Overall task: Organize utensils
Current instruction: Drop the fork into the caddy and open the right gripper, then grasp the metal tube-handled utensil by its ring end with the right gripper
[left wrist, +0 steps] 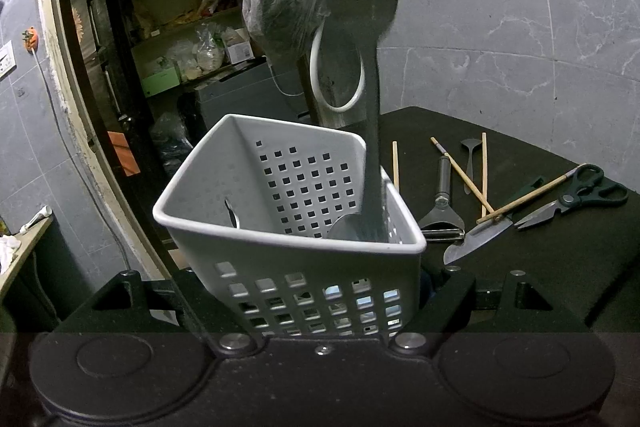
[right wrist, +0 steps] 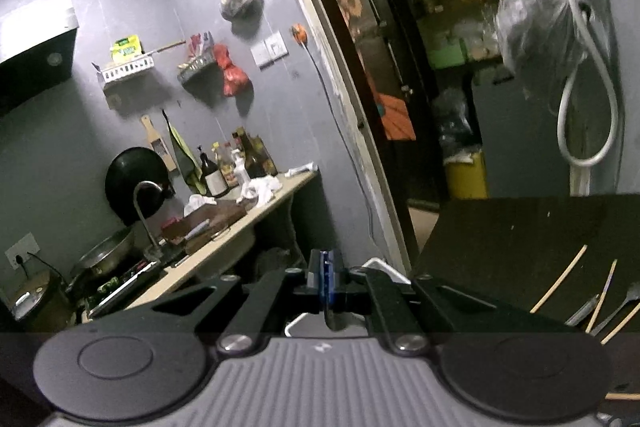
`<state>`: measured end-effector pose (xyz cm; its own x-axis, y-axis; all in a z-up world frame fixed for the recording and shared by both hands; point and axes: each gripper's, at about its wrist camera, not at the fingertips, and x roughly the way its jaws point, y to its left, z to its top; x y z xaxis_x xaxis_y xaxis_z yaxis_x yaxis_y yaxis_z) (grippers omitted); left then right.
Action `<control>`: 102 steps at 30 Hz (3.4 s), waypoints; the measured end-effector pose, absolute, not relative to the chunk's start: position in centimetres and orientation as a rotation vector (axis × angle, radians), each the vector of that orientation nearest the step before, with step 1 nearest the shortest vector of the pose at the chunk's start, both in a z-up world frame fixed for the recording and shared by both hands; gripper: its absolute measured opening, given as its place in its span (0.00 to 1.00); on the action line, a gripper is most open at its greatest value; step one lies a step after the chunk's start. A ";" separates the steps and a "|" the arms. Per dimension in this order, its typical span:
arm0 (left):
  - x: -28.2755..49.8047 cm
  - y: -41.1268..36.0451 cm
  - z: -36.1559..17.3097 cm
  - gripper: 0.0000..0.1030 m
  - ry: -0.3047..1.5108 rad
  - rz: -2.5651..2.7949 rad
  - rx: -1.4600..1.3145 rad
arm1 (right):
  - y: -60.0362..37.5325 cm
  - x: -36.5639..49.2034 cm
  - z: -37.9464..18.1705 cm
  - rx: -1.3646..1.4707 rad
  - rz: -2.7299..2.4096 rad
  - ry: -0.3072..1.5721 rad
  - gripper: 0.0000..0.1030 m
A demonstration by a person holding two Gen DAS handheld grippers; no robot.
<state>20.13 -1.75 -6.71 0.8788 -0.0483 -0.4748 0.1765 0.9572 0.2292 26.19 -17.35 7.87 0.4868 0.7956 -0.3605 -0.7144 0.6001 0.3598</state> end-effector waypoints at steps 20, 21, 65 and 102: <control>20.1 -1.6 -6.6 0.80 0.486 -0.118 0.274 | -14.8 27.5 3.9 0.133 0.894 0.595 0.45; 20.2 -1.6 -6.6 0.80 0.487 -0.118 0.274 | -15.0 27.4 4.0 0.136 0.897 0.582 0.46; 20.1 -1.8 -6.8 0.81 0.505 -0.102 0.279 | -24.8 40.7 -8.0 0.508 0.442 0.722 1.00; 20.1 -1.8 -6.8 0.81 0.504 -0.100 0.281 | -21.1 46.1 -11.9 0.343 0.132 0.935 0.18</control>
